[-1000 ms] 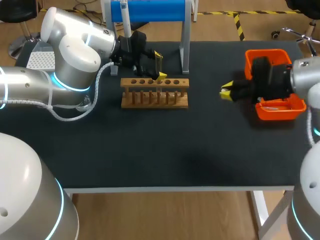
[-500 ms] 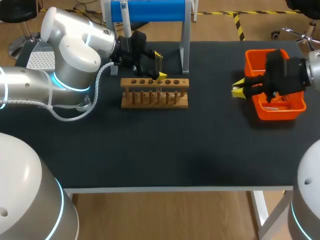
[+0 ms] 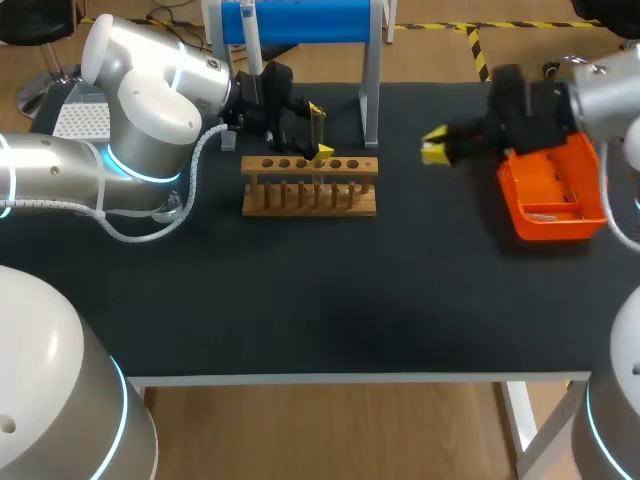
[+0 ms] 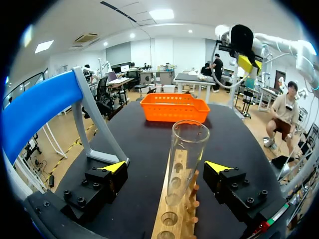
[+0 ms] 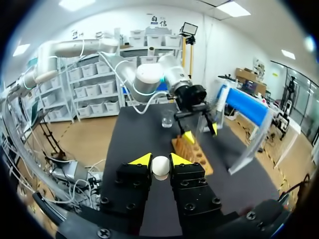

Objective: Invert the test tube, pick up the pipette, mount the tip to pipette, aspirate from beaker and dispense into the tube, eject the tip, return the pipette, and cap with the stopper.

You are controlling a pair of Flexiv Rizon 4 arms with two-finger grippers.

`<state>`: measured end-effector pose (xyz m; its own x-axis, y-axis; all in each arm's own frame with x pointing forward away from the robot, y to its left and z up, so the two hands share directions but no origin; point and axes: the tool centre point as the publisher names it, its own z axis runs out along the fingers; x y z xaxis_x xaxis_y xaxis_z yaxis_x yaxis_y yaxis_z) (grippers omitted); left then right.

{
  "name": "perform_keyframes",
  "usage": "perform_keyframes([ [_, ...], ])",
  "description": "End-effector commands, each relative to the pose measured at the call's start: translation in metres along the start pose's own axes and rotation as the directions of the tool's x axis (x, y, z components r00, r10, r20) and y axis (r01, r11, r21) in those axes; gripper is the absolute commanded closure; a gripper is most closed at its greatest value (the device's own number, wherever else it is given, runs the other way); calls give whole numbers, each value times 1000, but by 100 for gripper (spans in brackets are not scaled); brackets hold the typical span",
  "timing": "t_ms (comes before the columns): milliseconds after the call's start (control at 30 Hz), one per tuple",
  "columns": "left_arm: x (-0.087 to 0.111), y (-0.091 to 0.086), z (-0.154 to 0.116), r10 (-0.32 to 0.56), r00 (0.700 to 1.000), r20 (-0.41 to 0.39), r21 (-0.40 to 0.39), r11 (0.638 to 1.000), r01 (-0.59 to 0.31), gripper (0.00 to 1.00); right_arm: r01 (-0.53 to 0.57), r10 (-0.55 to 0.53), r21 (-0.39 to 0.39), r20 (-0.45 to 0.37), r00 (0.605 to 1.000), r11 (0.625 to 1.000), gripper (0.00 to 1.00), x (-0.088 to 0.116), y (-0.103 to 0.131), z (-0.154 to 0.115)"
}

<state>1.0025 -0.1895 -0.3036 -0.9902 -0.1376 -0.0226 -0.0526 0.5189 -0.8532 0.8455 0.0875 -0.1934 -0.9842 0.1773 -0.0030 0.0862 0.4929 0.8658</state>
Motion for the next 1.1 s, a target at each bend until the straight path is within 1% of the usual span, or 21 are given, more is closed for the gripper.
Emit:
perform_keyframes([
  [33, -1, 1, 0, 1, 1000, -3, 2, 1000, -1, 0, 6, -4, 43, -47, 999, 999, 100, -30, 21, 48],
  [267, -1, 1, 0, 1, 1000, -3, 2, 1000, -1, 0, 34, -30, 80, -52, 998, 996, 100, -40, 42, 81],
  [433, -1, 1, 0, 1, 1000, -3, 2, 1000, -1, 0, 53, -49, 102, -43, 998, 993, 100, -43, 51, 95],
  [467, -1, 1, 0, 1, 1000, -3, 2, 1000, -1, 0, 54, -51, 101, -30, 998, 993, 100, -43, 52, 95],
  [1100, -1, 1, 0, 1, 1000, -3, 2, 1000, -1, 0, 54, -51, 101, -30, 998, 993, 100, -43, 52, 95],
])
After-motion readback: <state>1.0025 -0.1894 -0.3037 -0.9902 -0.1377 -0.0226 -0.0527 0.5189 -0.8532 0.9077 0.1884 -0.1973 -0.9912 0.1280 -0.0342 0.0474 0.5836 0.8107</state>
